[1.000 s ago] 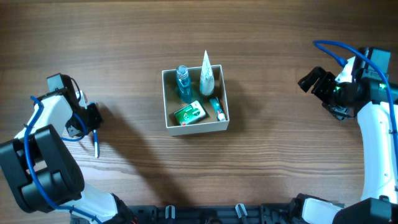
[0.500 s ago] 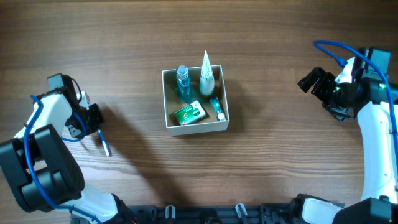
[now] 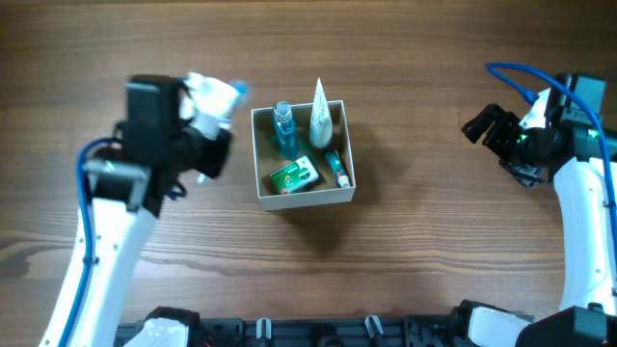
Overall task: Pack container
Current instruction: 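Place the toothbrush into the box and open the left gripper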
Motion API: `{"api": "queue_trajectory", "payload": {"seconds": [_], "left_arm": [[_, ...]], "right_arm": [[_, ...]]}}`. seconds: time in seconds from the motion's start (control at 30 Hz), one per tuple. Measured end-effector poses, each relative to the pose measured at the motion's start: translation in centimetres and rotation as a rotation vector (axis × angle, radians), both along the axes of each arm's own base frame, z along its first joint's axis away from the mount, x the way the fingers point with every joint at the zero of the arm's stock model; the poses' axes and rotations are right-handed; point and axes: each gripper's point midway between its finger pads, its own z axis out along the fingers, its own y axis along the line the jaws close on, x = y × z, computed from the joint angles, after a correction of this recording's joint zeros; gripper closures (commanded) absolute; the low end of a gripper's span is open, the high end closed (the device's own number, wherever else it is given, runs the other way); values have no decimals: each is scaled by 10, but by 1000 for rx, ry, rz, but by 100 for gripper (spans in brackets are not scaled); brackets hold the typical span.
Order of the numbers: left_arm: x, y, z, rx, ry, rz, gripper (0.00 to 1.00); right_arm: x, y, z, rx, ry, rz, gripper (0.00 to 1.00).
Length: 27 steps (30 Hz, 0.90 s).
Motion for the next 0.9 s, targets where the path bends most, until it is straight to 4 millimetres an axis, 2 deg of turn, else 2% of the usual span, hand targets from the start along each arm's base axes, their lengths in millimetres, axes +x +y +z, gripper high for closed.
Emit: {"api": "queue_trajectory", "payload": {"seconds": [0.07,0.17,0.27,0.33,0.47,0.63,0.67,0.7,0.73,0.77,0.83,0.87,0.9], "left_arm": [[-13,-31,3,39,-37,-162,96],[-42,-88,-4,102,-66,-462,96],[-53,-117,-19,153,-69,-627,96],[-52,-126,-29,174,-60,-673,96],[-35,-135,-65,218,-4,-703,96],[-15,-129,-96,241,59,-672,96],[-12,-125,-100,242,70,-661,73],[-8,-120,-104,243,83,-643,65],[-6,-119,-104,243,84,-638,49],[-6,-117,-104,240,88,-628,37],[-5,-116,-104,243,89,-626,33],[-5,-116,-105,242,92,-622,21],[-5,-116,-105,239,94,-615,0]], "right_arm": [[1,0,0,-1,-3,0,0],[1,0,0,0,-3,0,0],[1,0,0,-1,-3,0,0],[1,0,0,-1,-3,0,0],[1,0,0,-1,-3,0,0],[1,0,0,0,-3,0,0],[1,0,0,-1,-3,0,0],[1,0,0,0,-3,0,0],[1,0,0,-1,-3,0,0],[1,0,0,0,-2,0,0],[1,0,0,-1,-3,0,0],[1,0,0,0,-2,0,0],[0,0,0,0,-2,0,0]]}}
